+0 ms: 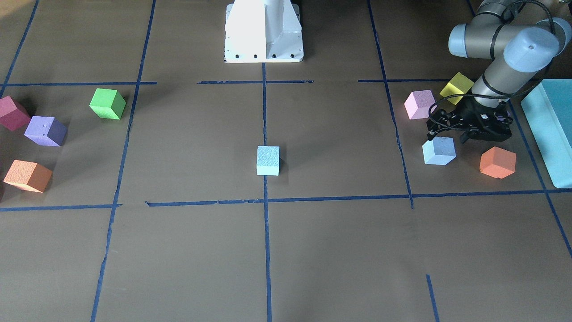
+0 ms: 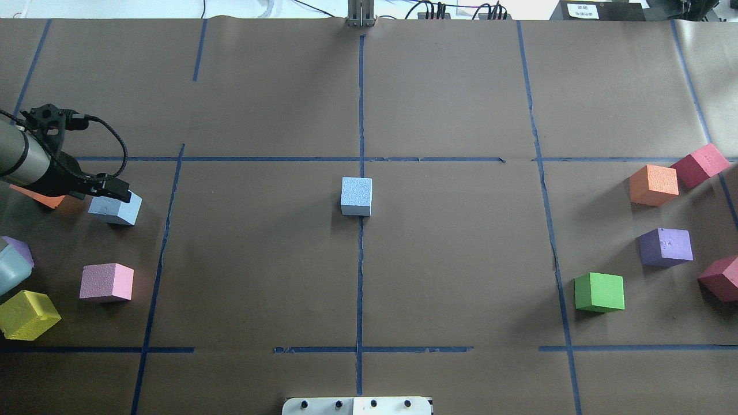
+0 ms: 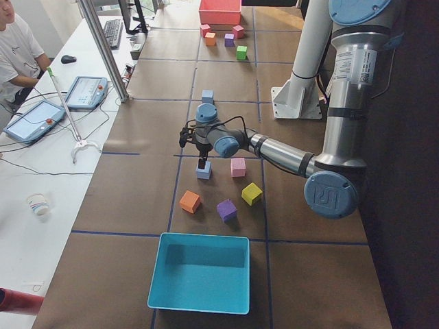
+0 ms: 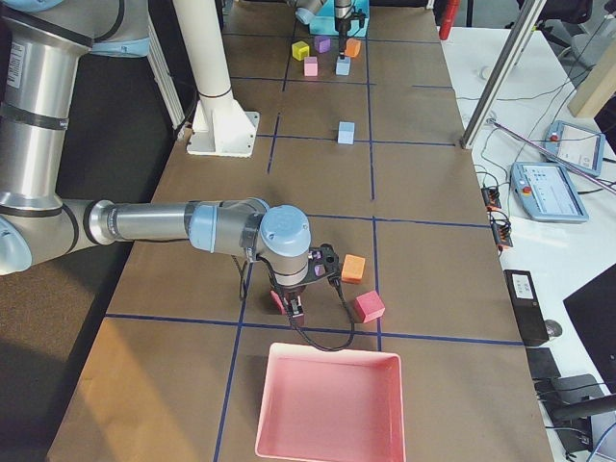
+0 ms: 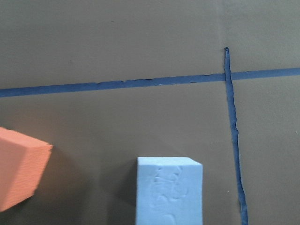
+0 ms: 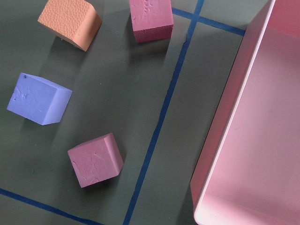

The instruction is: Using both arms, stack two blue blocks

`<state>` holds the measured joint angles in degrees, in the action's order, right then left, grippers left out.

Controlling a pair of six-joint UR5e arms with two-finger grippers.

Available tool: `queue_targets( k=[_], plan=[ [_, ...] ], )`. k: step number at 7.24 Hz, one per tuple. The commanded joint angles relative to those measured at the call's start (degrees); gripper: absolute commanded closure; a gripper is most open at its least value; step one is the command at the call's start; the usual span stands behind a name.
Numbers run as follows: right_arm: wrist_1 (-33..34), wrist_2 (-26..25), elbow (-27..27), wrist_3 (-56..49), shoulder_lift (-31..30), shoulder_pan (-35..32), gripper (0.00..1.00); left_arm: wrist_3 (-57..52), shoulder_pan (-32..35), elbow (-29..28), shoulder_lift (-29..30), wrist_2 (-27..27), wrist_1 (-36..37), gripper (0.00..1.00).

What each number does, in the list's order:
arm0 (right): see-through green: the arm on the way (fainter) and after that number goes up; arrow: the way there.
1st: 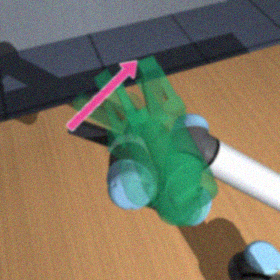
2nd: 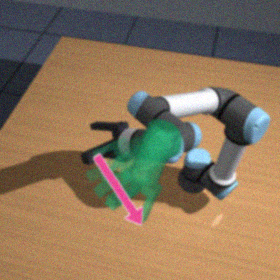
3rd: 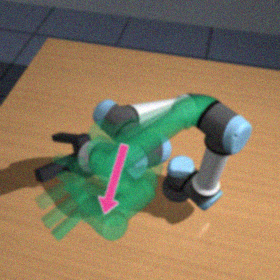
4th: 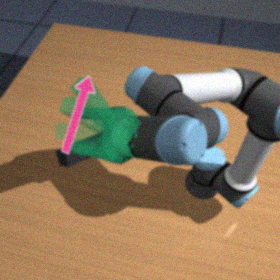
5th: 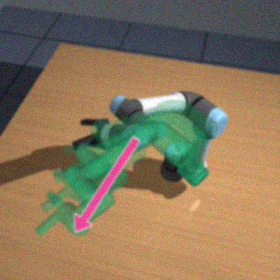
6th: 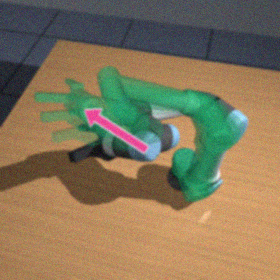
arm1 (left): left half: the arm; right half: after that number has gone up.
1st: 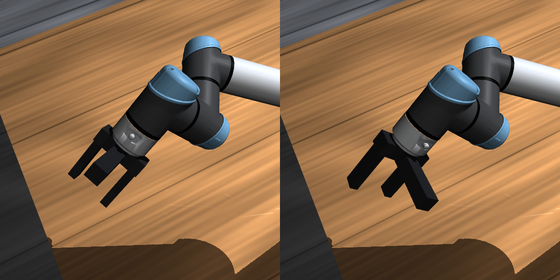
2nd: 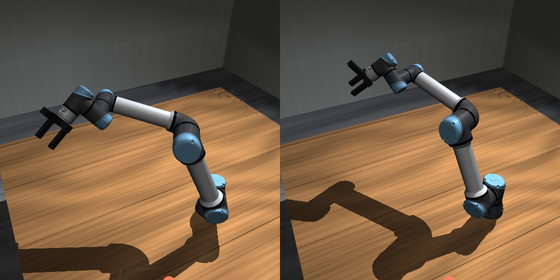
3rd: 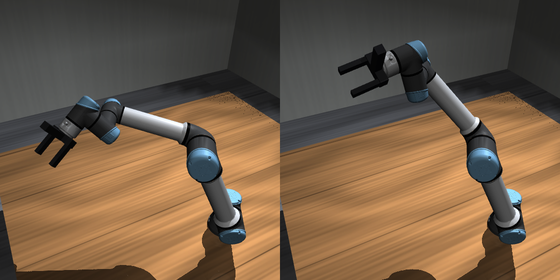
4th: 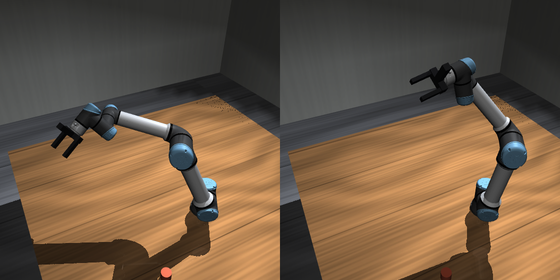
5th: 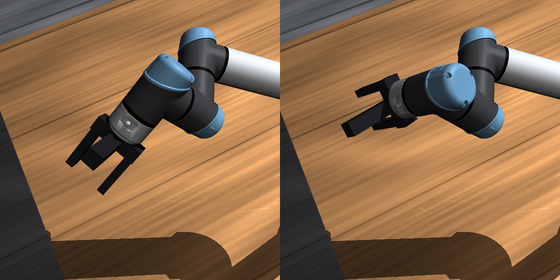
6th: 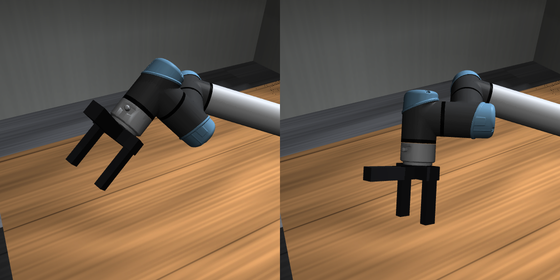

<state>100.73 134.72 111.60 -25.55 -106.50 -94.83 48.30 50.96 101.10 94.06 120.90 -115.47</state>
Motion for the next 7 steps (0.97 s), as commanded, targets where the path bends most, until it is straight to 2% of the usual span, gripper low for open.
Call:
queue_targets(
  k=[1, 5, 7],
  plan=[
    [0.0, 0.02, 0.19, -0.12, -0.11, 0.0, 0.0, -0.05, -0.95, -1.08, 0.86, -0.49, 0.15, 0.0],
    [-2.37, 0.19, -0.07, -0.03, -0.63, 0.0, 0.0, -1.53, -0.95, -1.26, -0.01, -0.58, 0.42, 0.0],
    [-2.38, 0.19, -0.16, -0.03, -0.63, 0.0, 0.0, -2.78, -0.95, -3.26, 0.77, -0.92, 0.42, 0.0]
  ],
)
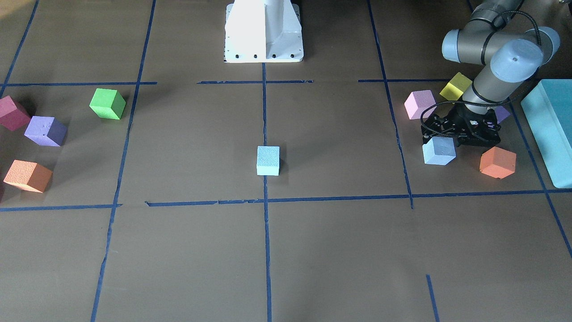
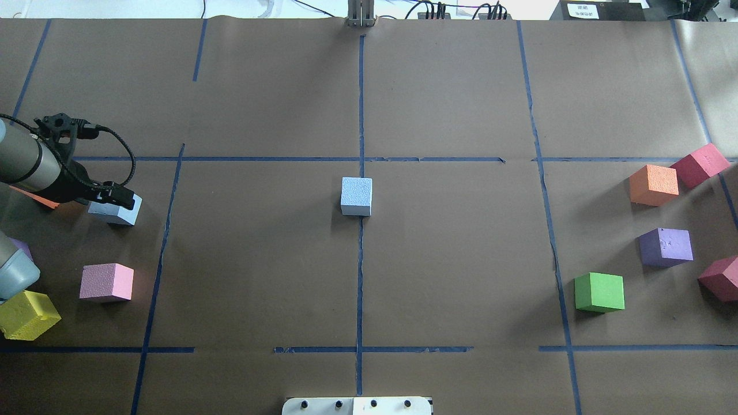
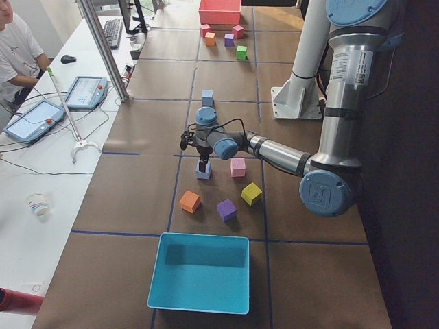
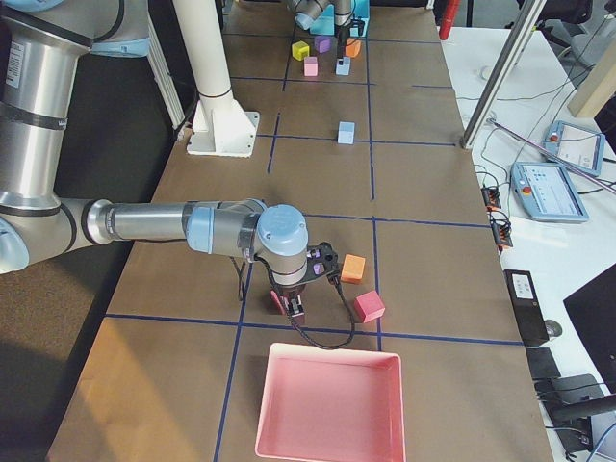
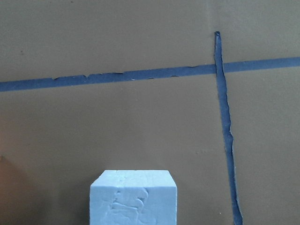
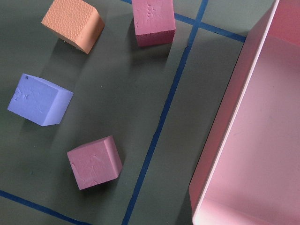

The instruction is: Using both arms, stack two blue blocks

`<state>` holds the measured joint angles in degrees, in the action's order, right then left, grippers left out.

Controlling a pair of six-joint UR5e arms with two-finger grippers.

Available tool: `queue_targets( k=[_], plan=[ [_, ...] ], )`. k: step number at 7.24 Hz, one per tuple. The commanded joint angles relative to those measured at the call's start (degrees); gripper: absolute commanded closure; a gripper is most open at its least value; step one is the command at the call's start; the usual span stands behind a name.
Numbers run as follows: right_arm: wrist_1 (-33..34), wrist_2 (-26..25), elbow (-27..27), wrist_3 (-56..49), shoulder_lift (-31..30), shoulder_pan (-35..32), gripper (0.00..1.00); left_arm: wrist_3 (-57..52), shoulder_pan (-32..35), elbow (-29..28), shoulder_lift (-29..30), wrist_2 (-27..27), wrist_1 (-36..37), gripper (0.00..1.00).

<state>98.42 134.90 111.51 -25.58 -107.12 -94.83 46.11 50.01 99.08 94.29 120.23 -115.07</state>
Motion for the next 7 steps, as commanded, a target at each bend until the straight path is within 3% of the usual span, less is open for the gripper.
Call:
queue_targets(
  k=[1, 3, 4, 5, 6, 7],
  plan=[
    [-0.07, 0.01, -0.16, -0.08, -0.02, 0.0, 0.0, -0.67, 0.0, -2.91, 1.15, -0.26, -0.24, 0.0],
    [-0.07, 0.01, -0.16, -0.09, -0.02, 0.0, 0.0, -0.67, -0.09, -6.16, 3.0, -0.35, -0.5, 0.01],
    [-0.07, 0.01, -0.16, -0.09, -0.02, 0.0, 0.0, -0.67, -0.09, -6.53, 3.35, -0.35, -0.41, 0.22],
    [-0.07, 0.01, -0.16, -0.09, -0.02, 0.0, 0.0, -0.67, -0.18, -6.53, 3.27, -0.26, -0.41, 0.51],
    [-0.07, 0.01, -0.07, -0.09, -0.02, 0.0, 0.0, -0.67, -0.18, -6.36, 3.01, -0.35, -0.41, 0.73],
    [-0.07, 0.01, -0.07, -0.09, -0.02, 0.0, 0.0, -0.58, -0.52, -5.75, 3.01, -0.35, -0.41, 0.86]
  ],
)
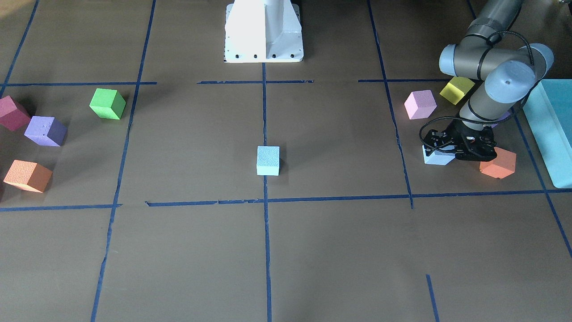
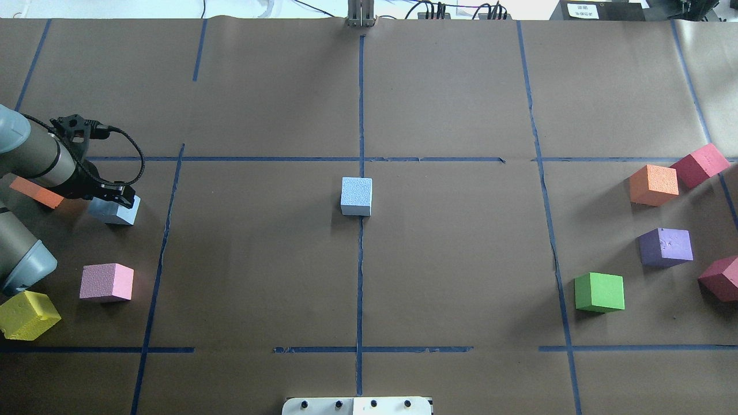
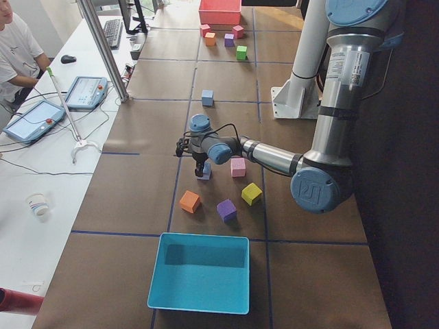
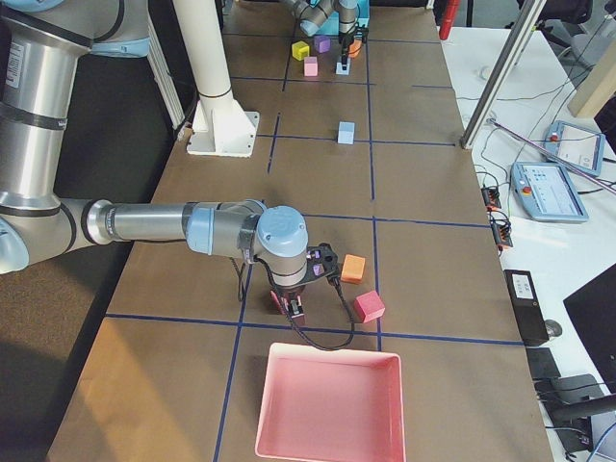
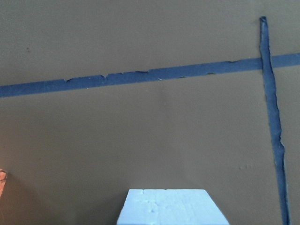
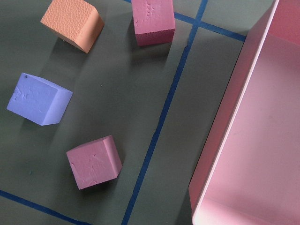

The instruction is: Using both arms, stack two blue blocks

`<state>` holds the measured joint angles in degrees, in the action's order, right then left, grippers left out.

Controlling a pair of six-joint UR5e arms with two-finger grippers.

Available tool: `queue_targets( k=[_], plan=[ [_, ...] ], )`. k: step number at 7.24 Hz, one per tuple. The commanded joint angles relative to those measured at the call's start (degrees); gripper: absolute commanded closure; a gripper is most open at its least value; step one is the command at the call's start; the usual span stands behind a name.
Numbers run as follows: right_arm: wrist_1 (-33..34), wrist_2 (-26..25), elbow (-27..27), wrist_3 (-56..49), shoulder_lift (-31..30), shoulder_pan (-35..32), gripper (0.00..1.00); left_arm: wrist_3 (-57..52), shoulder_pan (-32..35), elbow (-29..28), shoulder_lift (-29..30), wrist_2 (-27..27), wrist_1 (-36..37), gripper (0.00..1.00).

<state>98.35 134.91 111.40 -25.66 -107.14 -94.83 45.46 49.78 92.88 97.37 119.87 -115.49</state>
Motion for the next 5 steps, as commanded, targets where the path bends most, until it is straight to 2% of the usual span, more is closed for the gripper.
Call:
queue_targets(
  k=[1, 2, 3, 4, 5],
  plan=[
    [0.0, 0.0, 0.04, 0.09, 0.0, 0.0, 0.0, 0.25, -0.38, 2.63, 0.36, 0.62, 0.96, 0.89],
    [0.0, 0.0, 0.04, 0.09, 0.0, 0.0, 0.0, 0.25, -0.56, 6.22, 5.23, 1.15, 11.84, 0.9],
    [0.09, 0.0, -0.05, 0.09, -0.09, 0.0, 0.0, 0.25, -1.0, 8.52, 15.9, 0.98, 27.35, 0.89],
    [0.09, 0.0, -0.05, 0.09, 0.0, 0.0, 0.0, 1.38, -4.22, 7.93, 24.01, 0.89, 33.86, 0.89],
    [0.09, 0.09, -0.05, 0.09, -0.09, 0.0, 0.0, 5.39, -5.64, 6.19, 29.75, 0.54, 35.66, 0.89]
  ],
)
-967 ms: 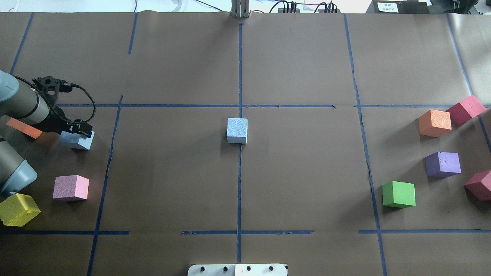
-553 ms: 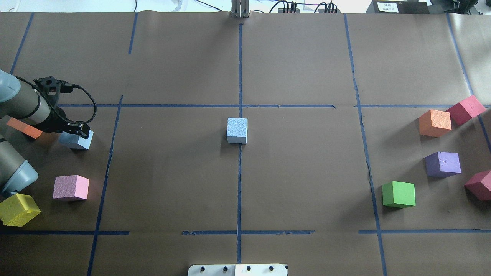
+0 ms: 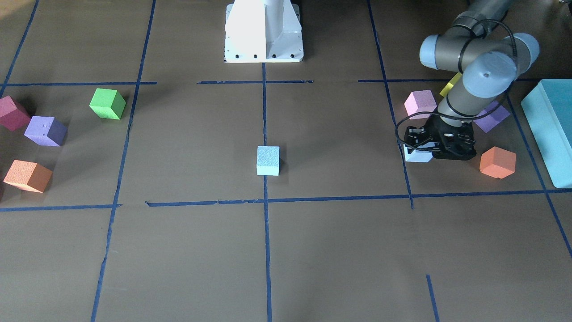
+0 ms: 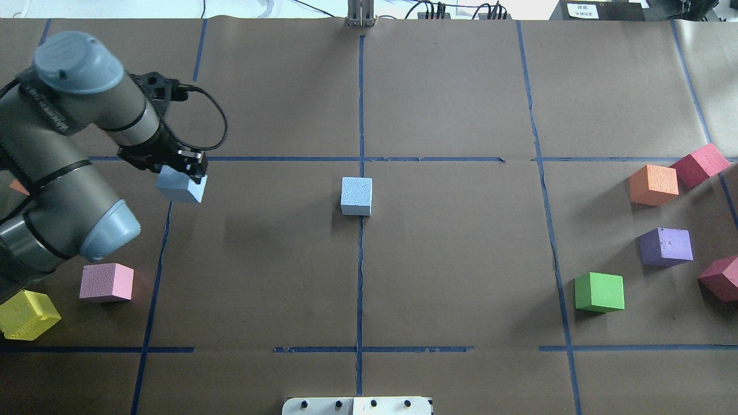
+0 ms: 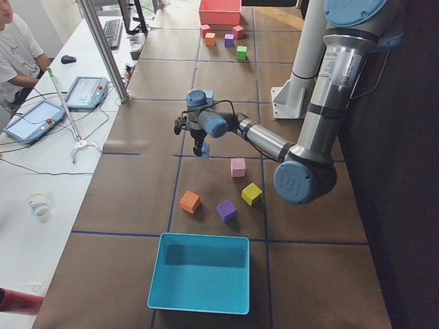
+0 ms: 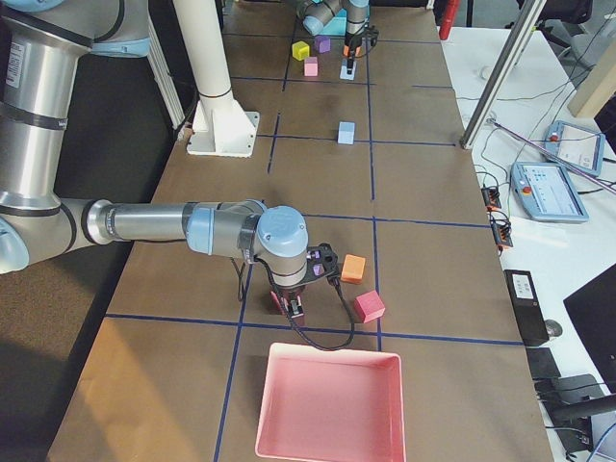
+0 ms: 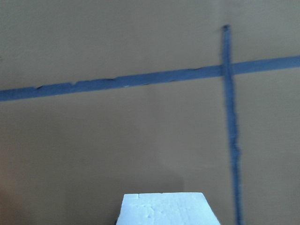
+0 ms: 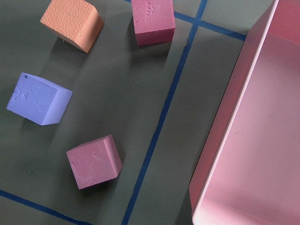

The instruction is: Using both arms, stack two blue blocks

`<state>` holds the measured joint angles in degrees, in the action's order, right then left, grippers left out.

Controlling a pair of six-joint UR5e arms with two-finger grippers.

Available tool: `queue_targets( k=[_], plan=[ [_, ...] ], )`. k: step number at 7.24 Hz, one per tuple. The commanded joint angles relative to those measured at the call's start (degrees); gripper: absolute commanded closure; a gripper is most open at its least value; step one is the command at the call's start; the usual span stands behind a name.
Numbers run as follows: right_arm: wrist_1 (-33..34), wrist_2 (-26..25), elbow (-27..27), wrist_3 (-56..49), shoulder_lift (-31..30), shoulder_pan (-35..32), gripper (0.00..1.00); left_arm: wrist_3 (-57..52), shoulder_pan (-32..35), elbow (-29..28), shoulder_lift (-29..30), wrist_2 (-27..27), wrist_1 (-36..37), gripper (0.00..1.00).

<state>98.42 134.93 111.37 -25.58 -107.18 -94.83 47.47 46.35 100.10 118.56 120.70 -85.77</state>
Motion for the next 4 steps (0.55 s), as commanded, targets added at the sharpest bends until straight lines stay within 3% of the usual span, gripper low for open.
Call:
queue_targets(
  k=[1, 3, 4],
  plan=[
    [0.01, 0.07, -0.01, 0.0, -0.05, 0.0, 0.0, 6.12, -3.19, -4.53, 13.93, -0.38, 5.96, 0.89],
    [0.01, 0.07, -0.01, 0.18, -0.05, 0.0, 0.0, 14.3, -10.99, -12.1, 23.18, -6.93, 5.0, 0.88],
    [0.01, 0.07, -0.01, 0.18, -0.05, 0.0, 0.0, 14.06, -11.37, -14.91, 25.3, -7.14, 4.91, 0.88]
  ],
)
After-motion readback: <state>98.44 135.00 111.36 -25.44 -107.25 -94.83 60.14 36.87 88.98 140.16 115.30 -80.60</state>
